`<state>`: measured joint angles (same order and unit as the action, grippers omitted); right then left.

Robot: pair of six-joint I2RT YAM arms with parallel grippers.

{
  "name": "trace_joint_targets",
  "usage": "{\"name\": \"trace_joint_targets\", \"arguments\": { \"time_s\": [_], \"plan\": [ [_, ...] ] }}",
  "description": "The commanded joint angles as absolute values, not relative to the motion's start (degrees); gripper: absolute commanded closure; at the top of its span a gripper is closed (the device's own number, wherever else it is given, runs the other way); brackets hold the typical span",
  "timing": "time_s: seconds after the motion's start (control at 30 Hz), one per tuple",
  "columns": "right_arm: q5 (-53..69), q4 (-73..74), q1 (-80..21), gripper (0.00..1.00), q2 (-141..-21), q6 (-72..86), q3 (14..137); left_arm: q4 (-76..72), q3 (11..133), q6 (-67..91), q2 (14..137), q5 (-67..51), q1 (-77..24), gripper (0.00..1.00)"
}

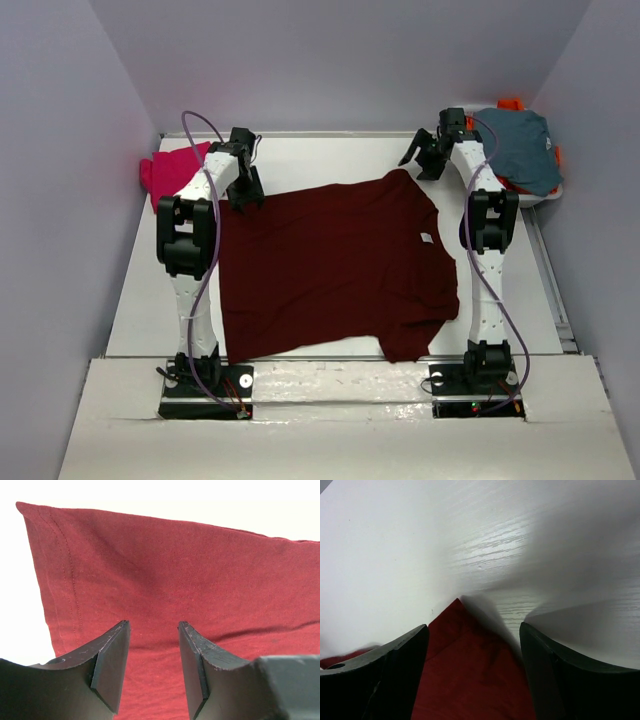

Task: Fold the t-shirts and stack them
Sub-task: Flatten the tshirt out

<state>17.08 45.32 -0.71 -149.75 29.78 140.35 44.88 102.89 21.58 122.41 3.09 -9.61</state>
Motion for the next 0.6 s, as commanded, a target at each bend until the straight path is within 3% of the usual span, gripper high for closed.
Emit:
{"name": "trace_joint_targets", "arguments": {
  "time_s": [0.0,0.33,0.57],
  "plan": [
    [19.8,42.4,-0.4,0.24,-151.6,29.4,140.1,46.0,104.0,21.0,121.7,3.8,-9.3,0.46],
    [22.8,42.1,-2.7,0.38,-152.1,28.7,139.0,45.3,103.4,20.9,122.2,3.6,-9.3,0.46],
    [23.5,42.6,-2.7,0.74,-150.4,28.4,138.2,44.9,103.2,20.9,122.4,3.3,-9.3,0.46]
  ]
}}
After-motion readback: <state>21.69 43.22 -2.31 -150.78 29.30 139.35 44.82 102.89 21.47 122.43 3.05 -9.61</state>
